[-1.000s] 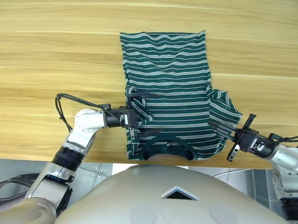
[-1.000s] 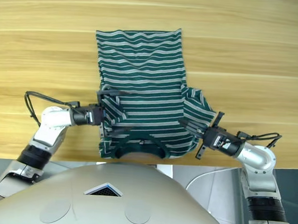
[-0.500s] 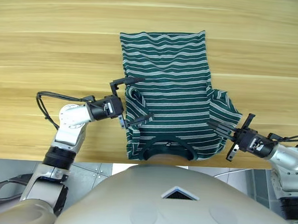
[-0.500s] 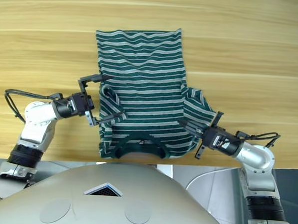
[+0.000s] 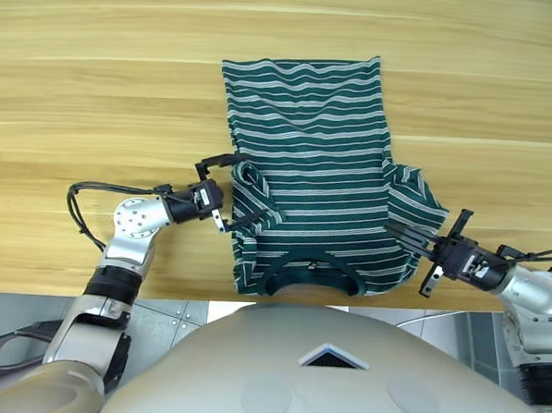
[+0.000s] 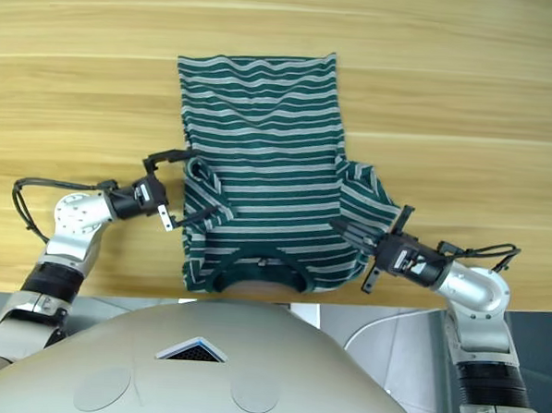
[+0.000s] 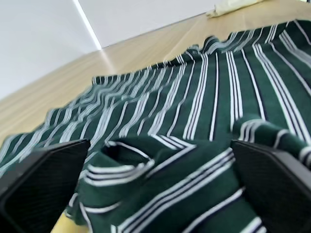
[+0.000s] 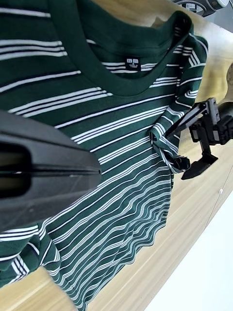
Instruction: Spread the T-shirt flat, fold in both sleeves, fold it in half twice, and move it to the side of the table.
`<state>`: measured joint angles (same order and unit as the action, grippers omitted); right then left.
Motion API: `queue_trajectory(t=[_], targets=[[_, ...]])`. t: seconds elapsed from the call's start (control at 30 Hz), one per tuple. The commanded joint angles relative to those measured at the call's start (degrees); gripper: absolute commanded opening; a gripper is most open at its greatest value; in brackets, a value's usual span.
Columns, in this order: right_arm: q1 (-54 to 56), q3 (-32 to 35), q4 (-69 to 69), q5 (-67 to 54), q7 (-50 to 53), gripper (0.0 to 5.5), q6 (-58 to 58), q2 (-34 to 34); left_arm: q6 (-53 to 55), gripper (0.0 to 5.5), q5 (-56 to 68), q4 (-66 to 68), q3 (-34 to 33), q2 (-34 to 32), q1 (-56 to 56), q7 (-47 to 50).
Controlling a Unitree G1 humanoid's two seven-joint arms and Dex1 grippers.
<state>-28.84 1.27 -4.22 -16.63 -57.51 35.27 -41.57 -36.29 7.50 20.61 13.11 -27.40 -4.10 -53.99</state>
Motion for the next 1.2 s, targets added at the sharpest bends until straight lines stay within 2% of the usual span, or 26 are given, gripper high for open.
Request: queue_trajectory(t=[0.03, 0.47, 0.87, 1.07, 1.2], targets=[[0.4, 0.5, -0.4, 0.2, 0.0, 0.00, -0.4, -0.8, -0.6, 5.38, 0.1, -0.8, 1.0, 0.8, -0.3, -0.5], [-0.1, 0.2, -0.5, 0.5, 0.3, 0.00, -0.2, -0.3, 1.1, 5.38, 2.6, -9.7, 3.8, 0.9, -6.4, -1.5], [0.8, 0.3, -0.5, 0.4, 0.7, 0.00, -0.1, -0.1, 0.1, 5.38, 2.4, -0.9, 5.9, 8.6, -4.8, 0.2], [0.6, 1.8, -1.0, -1.5, 0.4, 0.00, -0.1, -0.6, -0.6, 5.38, 2.8, -3.1, 7.8, 6.0, -6.7, -3.9], [1.6, 2.5, -0.4, -1.6, 0.9, 0.00, -0.5, -0.2, -0.9, 5.38, 3.4, -3.4, 6.5, 4.4, -6.3, -4.4]])
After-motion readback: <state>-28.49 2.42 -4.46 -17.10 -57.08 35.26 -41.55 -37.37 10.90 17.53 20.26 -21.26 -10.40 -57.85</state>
